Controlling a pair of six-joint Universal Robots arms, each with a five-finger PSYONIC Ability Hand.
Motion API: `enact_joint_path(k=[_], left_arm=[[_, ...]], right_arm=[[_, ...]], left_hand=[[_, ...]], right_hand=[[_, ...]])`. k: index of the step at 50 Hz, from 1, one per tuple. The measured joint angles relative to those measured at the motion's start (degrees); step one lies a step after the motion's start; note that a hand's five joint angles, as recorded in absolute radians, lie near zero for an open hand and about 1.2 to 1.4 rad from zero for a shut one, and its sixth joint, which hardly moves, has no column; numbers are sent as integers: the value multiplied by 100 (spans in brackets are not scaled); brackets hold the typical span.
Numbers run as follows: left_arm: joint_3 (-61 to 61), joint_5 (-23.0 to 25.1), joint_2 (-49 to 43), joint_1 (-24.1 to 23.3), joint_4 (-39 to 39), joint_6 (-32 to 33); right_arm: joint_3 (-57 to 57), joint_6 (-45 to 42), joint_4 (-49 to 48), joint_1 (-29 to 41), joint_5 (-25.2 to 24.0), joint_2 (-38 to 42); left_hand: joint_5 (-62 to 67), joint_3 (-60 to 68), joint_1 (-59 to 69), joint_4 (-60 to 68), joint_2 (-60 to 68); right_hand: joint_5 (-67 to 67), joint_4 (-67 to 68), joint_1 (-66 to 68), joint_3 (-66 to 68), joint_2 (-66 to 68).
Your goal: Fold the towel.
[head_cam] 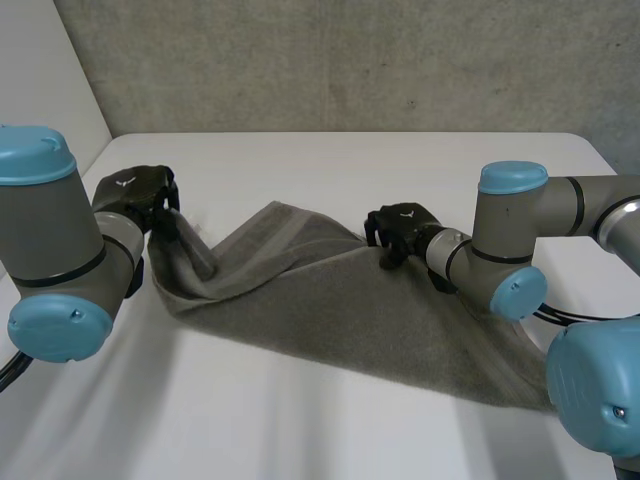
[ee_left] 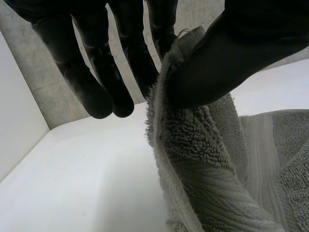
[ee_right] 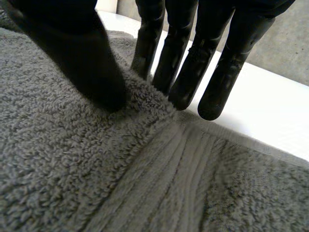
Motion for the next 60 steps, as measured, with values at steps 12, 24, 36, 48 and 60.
enact_joint_path(k=[12,24,36,48,60], left_arm=[[109,-6,-13,8,0,8],[194,-5,19,24,-16,10],[179,1,-151,18,-45,65],[1134,-19,-1160,15,-14,633],[3167,-72,-1128,62,1114,338]], right_arm=[[307,0,-30,3,61,-645],[1106,-48,-221,-31,171,-1771],[1646,-1167,1012,-135,242,-2352],[1204,-2515,1066,-127,1131,-1961],[1306,-1965,-3641,-117,1527,-2992]], left_hand=[[0,0,0,0,0],[0,0,0,0,0],[0,0,0,0,0],[0,0,0,0,0],[0,4,0,0,0]], right_hand=[[1274,1301,1125,1324,997],[1274,1301,1126,1343,997],[1274,1301,1127,1343,998],[1274,1301,1127,1348,1045],[1317,1301,1128,1361,1219]])
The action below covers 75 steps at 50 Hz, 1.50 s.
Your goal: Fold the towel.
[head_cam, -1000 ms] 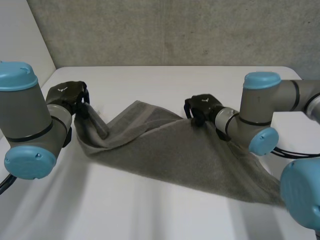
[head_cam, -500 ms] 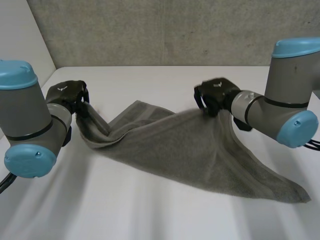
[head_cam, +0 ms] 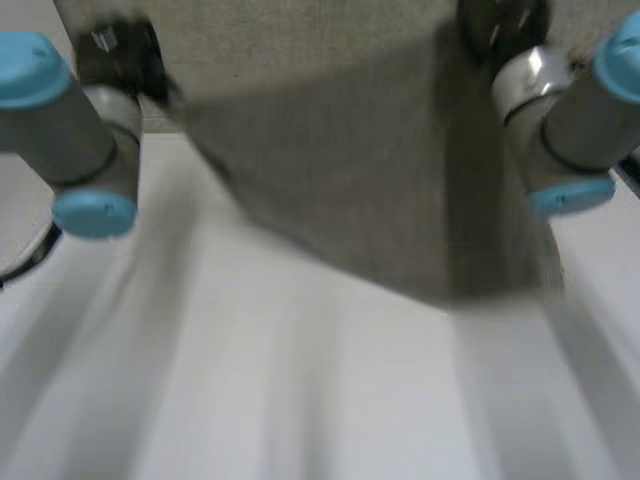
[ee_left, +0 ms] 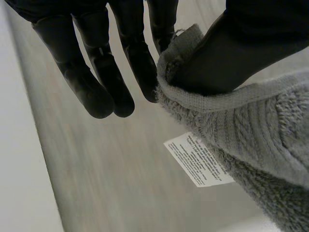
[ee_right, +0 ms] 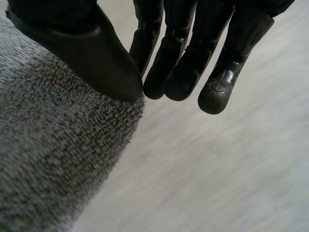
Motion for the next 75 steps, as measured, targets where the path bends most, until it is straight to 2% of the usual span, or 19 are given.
enact_joint_path(k=[4,8,15,22,29,36,42,45,47,51,53,56,59,68,75], left_arm=[[209,-24,359,73,599,-324],[136,-33,560,136,764,-603],[-601,-7,632,184,470,-877],[-1983,-4,567,196,258,-880],[-3165,-23,452,290,1,-868],[-3770,-35,504,377,-416,-918],[-4210,-58,783,389,-590,-942],[-4476,-106,1005,418,-596,-955],[-4649,-140,1139,424,-583,-949],[-4803,-147,1247,397,-556,-895],[-4844,-130,1287,360,-536,-812],[-4858,-65,1322,314,-513,-619],[-4869,141,1369,260,-457,-148],[-5177,1287,1513,498,-330,1747],[-5434,1706,1655,794,-334,2629]], right_arm=[[226,395,-741,-16,90,-428],[431,606,-710,-13,98,-584],[1018,662,-133,3,-69,-624],[2041,512,514,2,-308,-608],[3145,-125,1023,1,-320,-158],[3725,-579,1158,-53,-250,4],[4136,-641,1168,-97,-233,-324],[4392,-632,1162,-99,-263,-581],[4567,-626,1157,-99,-292,-740],[4746,-613,1153,-99,-330,-876],[4805,-606,1152,-98,-345,-909],[4828,-603,1151,-94,-352,-909],[4832,-601,1151,-86,-355,-887],[4824,-588,1152,-96,-355,-823],[4824,-588,1146,-97,-360,-820]], left_hand=[[0,0,0,0,0],[2,0,0,0,0],[28,0,0,0,0],[28,1,0,0,0],[28,3,0,0,0],[28,4,0,0,0],[-58,-108,-82,-98,-92],[-1487,-1773,-1360,-1720,-1618],[-3342,-3593,-3250,-3550,-3410],[-5453,-5685,-5169,-5529,-5448],[-6210,-6406,-5861,-6207,-6120],[-6614,-6779,-6183,-6550,-6404],[-6830,-6984,-6378,-6736,-6729],[-6376,-6666,-6224,-6539,-6493],[-5887,-6182,-5713,-6041,-6035]], right_hand=[[76,0,0,3,0],[76,0,0,5,0],[76,0,3,6,0],[76,0,5,13,0],[76,0,13,15,0],[76,0,14,16,0],[76,0,14,16,0],[76,0,14,16,0],[76,0,14,16,0],[76,0,14,16,0],[76,0,14,16,0],[76,0,14,16,0],[76,0,14,16,0],[76,0,14,16,0],[76,0,14,17,0]])
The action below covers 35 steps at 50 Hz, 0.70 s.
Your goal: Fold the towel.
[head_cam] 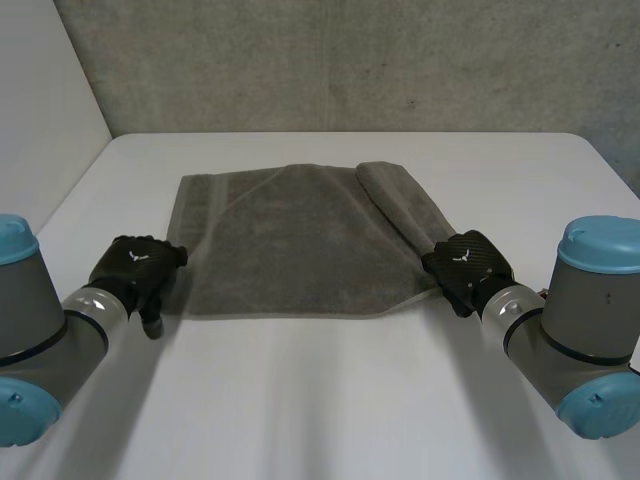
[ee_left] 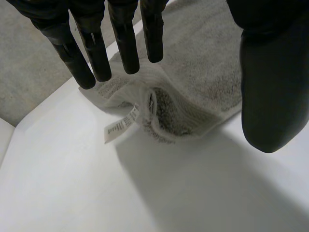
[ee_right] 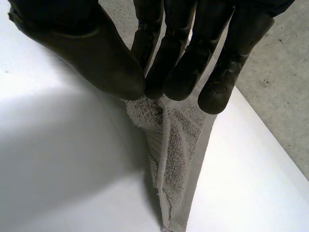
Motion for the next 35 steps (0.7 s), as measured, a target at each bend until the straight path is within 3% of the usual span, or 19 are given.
enact_joint_path(k=[13,35], left_arm=[[-107,321,-42,178,198,1000],[120,354,-802,93,944,1076]], right_arm=[[16,-5,-5,5,-1,3],[17,2,-21,-4,7,0]], left_hand=[[253,262,262,258,232],[1285,1314,1285,1306,1337]], right_hand=[[0,0,0,0,0],[0,0,0,1,0]])
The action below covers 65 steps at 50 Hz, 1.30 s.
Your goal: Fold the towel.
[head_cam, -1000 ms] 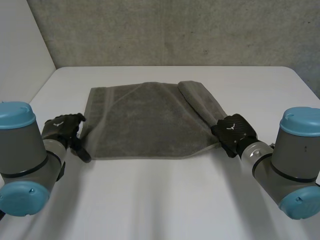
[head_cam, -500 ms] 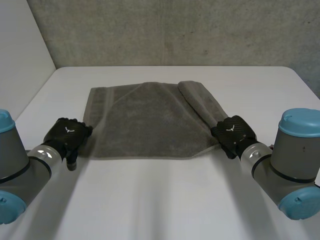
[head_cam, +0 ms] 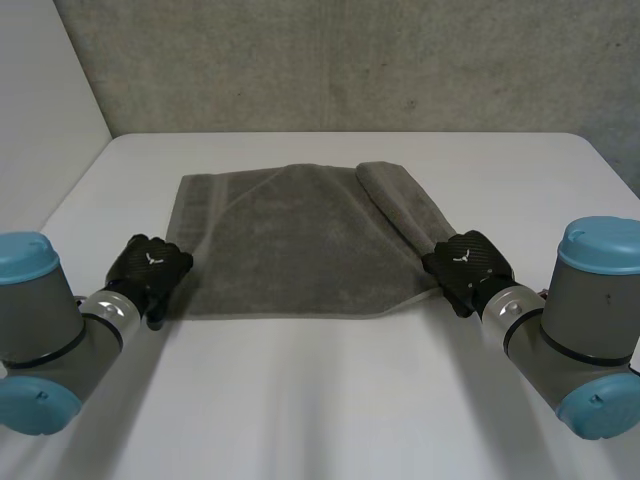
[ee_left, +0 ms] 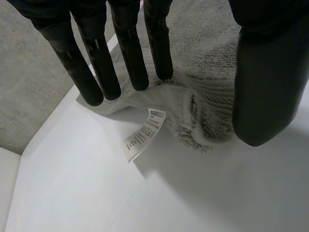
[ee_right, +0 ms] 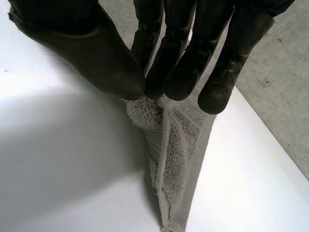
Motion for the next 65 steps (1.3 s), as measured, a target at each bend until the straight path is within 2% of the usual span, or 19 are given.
enact_joint_path(k=[9,15,17,20,21,23,31,35,40,48,58,65], left_arm=[[174,-13,-128,-23,133,12],[274,-31,-231,-18,311,127],[291,-36,-266,-16,338,218],[302,-48,-306,-11,345,373],[301,-54,-307,-6,335,426],[290,-58,-295,2,302,485],[179,2,189,78,-184,517],[138,153,553,165,-520,391],[7,666,926,348,-969,98],[-278,1277,1028,617,-1180,-30],[-259,1351,551,827,-871,120],[-211,1326,241,933,-648,587]], right_arm=[[-6,2,-7,-1,10,1],[-27,2,-21,0,34,0],[-33,3,-23,0,42,-2],[-41,6,-25,0,52,-5],[-45,7,-26,-1,56,-6],[-50,9,-26,-3,62,-8],[-78,10,-26,-10,86,-9],[-84,7,-24,-6,93,-9],[-77,8,-14,6,93,-9],[-64,19,-7,16,72,-9],[-55,17,5,15,47,-9],[-51,11,9,17,34,-9]], left_hand=[[1068,1117,1178,1136,1151],[3321,3382,3419,3402,3372],[3583,3627,3649,3617,3614],[3388,3394,3361,3415,3340],[2487,2483,2447,2474,2440],[1440,1394,1407,1399,1420],[-290,-229,-153,-178,-179],[-388,-317,-223,-234,-282],[-369,-314,-222,-233,-277],[-355,-308,-222,-233,-272],[-354,-311,-222,-233,-272],[-363,-315,-222,-234,-273]], right_hand=[[0,0,0,0,0],[0,0,0,0,0],[0,0,0,0,0],[0,0,0,0,0],[0,0,0,0,0],[0,0,0,0,0],[0,0,0,4,0],[0,0,0,4,0],[0,0,0,5,0],[0,0,0,5,0],[0,0,0,5,0],[0,0,0,5,0]])
